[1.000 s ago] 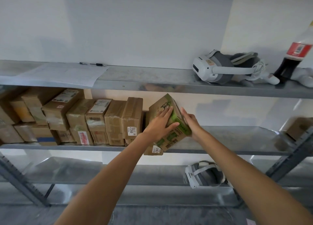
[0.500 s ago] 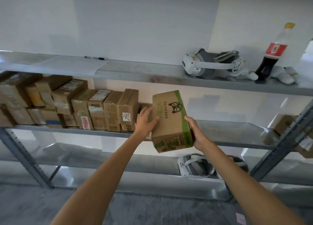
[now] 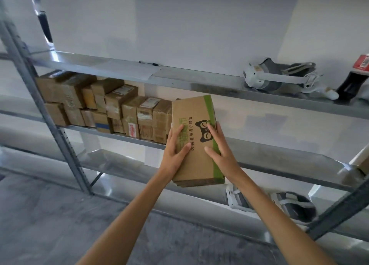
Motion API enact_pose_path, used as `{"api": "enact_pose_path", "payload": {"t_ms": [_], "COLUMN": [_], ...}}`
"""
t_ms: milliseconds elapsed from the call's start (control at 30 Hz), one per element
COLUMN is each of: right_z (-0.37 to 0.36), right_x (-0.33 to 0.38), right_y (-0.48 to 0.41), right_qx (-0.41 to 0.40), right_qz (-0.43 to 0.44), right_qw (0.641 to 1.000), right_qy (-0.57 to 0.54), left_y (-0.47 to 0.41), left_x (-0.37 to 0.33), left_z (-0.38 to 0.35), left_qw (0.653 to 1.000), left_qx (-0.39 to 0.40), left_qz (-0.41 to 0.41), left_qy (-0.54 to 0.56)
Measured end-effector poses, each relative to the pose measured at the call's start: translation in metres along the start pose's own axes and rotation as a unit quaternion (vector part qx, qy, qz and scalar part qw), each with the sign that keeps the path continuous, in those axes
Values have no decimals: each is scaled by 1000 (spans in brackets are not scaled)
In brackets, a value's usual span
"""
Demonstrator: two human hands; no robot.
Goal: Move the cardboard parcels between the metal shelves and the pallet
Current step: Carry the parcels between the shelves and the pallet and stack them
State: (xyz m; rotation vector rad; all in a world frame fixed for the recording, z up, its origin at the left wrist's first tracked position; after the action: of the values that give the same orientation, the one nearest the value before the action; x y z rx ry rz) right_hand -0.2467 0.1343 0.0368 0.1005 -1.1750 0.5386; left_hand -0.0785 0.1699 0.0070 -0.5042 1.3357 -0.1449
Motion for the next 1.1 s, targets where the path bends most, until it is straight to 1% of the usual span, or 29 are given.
{"api": "enact_pose_path", "payload": {"t_ms": [100,200,400,533,733,900,1100], "right_z": [-30,-72,-188,-273,-384,-464,-544], "right_x": [18,42,98,133,184,211,245], "right_y": [-12,-32,-75,-100,-118,-125,-150], "right_qx": [21,41,114,161,250,302,356], "right_qz": [33,59,112,137,189,201,245], "right_qw": [999,997,987,976,946,926,893], "right_qy": [36,42,-10,-44,-89,-101,-126], "left_y": [5,10,24,41,78,107,119], "left_x": [-3,-8,-9,-13,-28,-28,-19], "left_z": [39,86,219,310,417,487,559], "left_qw": [999,995,980,964,941,920,889], "left_qx": [-30,-69,-150,-201,-265,-309,-358], "left_qz": [-22,-38,-45,-36,-23,-5,-31], "left_qy": [-36,-68,-121,-168,-209,-242,-283]}}
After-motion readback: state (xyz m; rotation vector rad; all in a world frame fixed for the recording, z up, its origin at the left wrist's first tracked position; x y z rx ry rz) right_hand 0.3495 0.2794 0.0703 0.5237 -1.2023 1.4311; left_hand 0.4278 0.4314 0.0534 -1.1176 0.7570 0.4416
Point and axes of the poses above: each hand's wrist, its own y-axis away from the middle knuckle, its own z-axis out of the back of the hand, x = y × z, the point moved 2 cm from there along -y, towards the middle knuckle, and after that the axes turned 6 degrees about -z, right-handed, at the moved point
